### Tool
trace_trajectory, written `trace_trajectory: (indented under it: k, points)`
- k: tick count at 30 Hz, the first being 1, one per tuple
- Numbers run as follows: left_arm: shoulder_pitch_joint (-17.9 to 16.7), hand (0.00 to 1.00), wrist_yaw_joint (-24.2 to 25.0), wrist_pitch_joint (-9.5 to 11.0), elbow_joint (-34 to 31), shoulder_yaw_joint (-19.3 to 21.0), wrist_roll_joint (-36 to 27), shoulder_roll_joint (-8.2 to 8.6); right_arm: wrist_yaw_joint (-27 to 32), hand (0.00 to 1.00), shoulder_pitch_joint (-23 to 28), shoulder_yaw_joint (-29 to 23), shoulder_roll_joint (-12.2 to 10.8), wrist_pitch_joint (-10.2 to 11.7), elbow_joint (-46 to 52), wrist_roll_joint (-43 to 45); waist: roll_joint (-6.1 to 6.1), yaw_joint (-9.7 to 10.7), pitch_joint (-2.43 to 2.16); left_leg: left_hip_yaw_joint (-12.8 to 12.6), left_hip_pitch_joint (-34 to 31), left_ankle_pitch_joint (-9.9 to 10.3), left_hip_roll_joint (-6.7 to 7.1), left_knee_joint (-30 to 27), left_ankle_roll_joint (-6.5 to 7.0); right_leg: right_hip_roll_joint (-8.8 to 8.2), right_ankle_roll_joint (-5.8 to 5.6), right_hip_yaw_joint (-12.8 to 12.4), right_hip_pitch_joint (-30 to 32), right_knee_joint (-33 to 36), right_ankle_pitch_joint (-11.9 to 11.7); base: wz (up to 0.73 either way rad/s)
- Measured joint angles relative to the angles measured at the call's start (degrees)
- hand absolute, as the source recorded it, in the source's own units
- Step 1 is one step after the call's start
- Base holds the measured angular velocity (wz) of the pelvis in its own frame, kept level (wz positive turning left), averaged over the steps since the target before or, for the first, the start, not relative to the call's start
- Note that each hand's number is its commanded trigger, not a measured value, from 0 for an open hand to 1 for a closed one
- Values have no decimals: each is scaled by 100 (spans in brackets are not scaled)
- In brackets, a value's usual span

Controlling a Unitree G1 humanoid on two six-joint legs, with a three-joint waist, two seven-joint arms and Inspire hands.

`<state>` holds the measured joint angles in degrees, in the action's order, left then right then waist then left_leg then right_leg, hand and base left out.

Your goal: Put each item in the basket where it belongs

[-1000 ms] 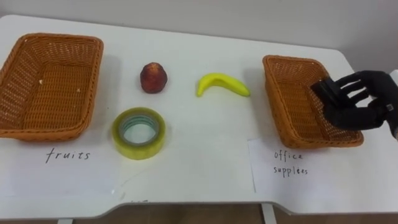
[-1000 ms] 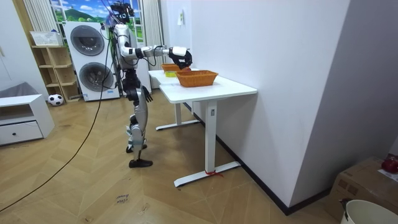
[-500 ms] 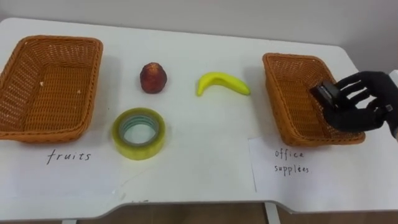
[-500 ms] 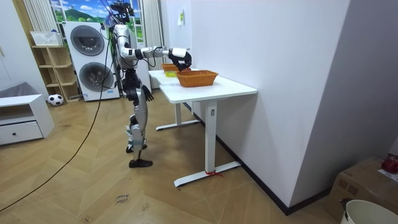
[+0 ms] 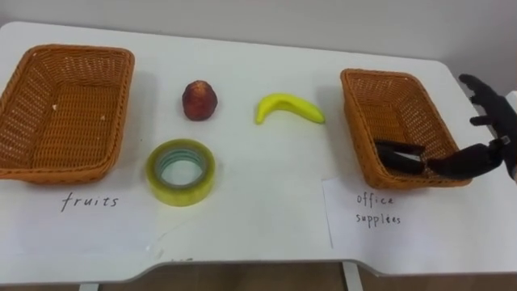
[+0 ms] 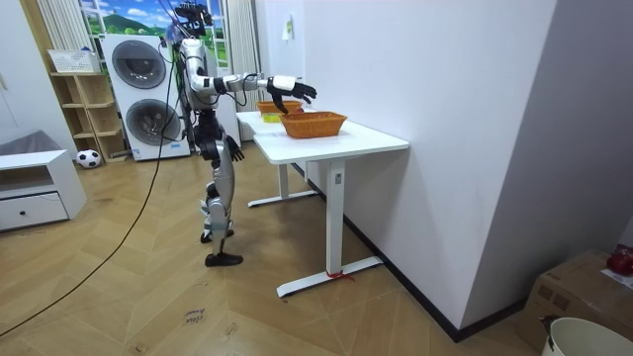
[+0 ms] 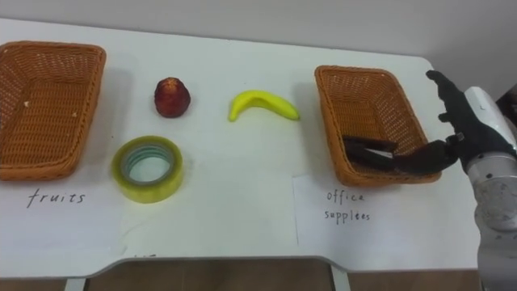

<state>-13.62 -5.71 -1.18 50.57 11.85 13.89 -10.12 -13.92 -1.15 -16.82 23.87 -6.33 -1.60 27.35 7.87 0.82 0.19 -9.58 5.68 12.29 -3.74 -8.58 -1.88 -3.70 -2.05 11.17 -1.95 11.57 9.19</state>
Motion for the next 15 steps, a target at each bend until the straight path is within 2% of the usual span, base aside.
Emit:
trace_trajectory:
  k: [15]
  points:
    - [-7,0,-4,0,6,7,-5,0,-1,0,0,0,0,0,0,-2,12,6,-2,-2,3,0,0,17,0,1,0,1,8,-2,0,0]
